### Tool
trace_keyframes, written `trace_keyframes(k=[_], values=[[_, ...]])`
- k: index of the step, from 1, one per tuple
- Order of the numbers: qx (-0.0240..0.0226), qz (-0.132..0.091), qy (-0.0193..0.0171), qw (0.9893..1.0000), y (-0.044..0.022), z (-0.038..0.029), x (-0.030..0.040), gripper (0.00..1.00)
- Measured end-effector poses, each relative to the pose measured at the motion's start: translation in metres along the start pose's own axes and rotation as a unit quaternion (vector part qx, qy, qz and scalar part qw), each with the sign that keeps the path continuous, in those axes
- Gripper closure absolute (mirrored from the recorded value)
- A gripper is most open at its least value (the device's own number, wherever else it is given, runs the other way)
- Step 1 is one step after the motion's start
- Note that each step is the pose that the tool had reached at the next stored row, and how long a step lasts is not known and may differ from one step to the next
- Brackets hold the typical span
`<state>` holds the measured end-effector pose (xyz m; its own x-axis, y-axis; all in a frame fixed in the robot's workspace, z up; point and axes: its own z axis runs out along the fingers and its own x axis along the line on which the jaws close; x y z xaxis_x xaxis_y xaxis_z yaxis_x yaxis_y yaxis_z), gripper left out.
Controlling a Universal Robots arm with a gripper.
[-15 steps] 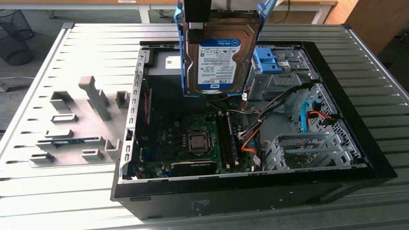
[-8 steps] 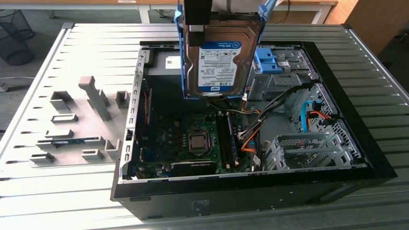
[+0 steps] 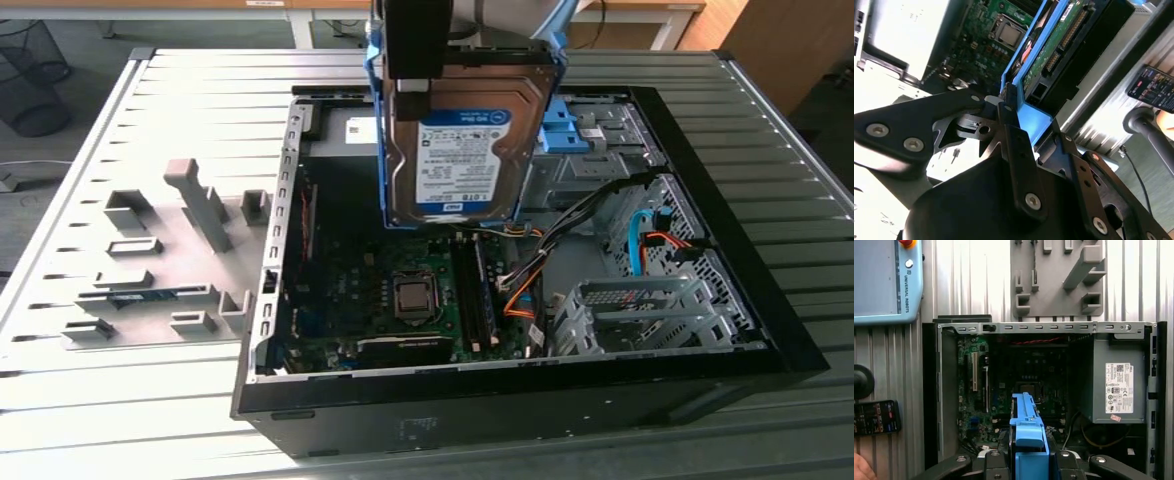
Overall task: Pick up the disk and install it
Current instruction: 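Insert the disk into the insertion slot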
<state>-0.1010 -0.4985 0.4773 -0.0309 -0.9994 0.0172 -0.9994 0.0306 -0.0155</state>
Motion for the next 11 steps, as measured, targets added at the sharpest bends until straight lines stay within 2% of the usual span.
trace_keyframes(k=[8,11], values=[[-0.0001,0.0,-0.0001,1.0,-0.0007,0.0007,0.0244,0.64],[-0.0001,0.0,-0.001,1.0,-0.001,0.0008,0.0282,0.64]])
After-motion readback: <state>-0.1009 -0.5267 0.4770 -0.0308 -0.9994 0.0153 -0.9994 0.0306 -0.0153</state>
